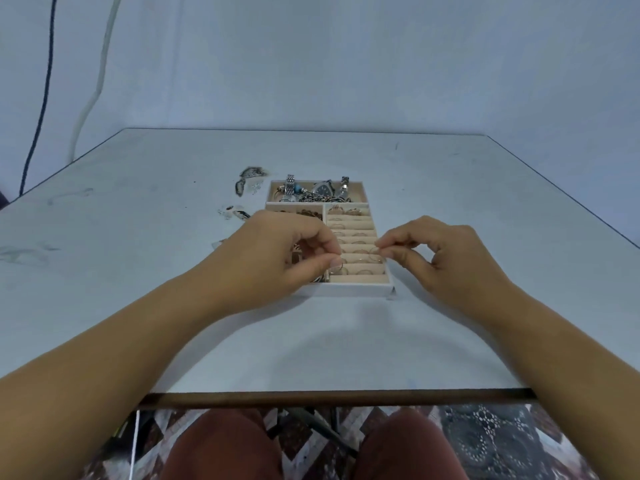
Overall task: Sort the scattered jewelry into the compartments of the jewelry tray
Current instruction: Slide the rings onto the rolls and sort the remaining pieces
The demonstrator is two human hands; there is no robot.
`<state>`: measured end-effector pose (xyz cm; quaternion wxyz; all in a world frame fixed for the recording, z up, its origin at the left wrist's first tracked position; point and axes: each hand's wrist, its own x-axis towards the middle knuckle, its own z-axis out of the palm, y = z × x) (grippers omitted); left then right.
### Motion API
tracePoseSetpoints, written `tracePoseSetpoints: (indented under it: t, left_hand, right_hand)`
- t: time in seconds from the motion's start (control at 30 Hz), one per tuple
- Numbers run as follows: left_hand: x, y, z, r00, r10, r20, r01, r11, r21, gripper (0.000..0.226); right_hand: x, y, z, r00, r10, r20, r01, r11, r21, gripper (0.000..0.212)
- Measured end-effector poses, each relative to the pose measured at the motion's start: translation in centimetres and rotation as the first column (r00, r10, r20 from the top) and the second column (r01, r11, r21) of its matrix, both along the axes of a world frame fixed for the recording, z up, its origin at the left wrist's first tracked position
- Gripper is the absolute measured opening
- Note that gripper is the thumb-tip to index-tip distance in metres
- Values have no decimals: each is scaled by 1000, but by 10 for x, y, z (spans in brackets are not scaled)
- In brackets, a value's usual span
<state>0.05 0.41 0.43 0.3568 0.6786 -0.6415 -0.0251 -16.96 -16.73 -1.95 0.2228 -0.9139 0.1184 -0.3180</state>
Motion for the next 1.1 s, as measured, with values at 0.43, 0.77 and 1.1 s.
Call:
tracePoseSetpoints:
  t: [0.43, 0.77, 1.1]
  left_hand:
    - [0, -13, -16, 977, -41, 210, 45, 999, -10, 9]
    - [15, -8, -5, 993, -56, 108, 48, 996, 75, 33]
    - [36, 2, -27, 985, 102, 138, -134, 960, 245, 63]
  right_hand:
    - [-1, 0, -1, 997, 48, 60, -49, 999, 19, 18]
    - [-1, 2, -2, 997, 74, 32, -74, 997, -5, 16]
    - [-2, 11, -3, 987, 147, -59, -146, 989, 12, 14]
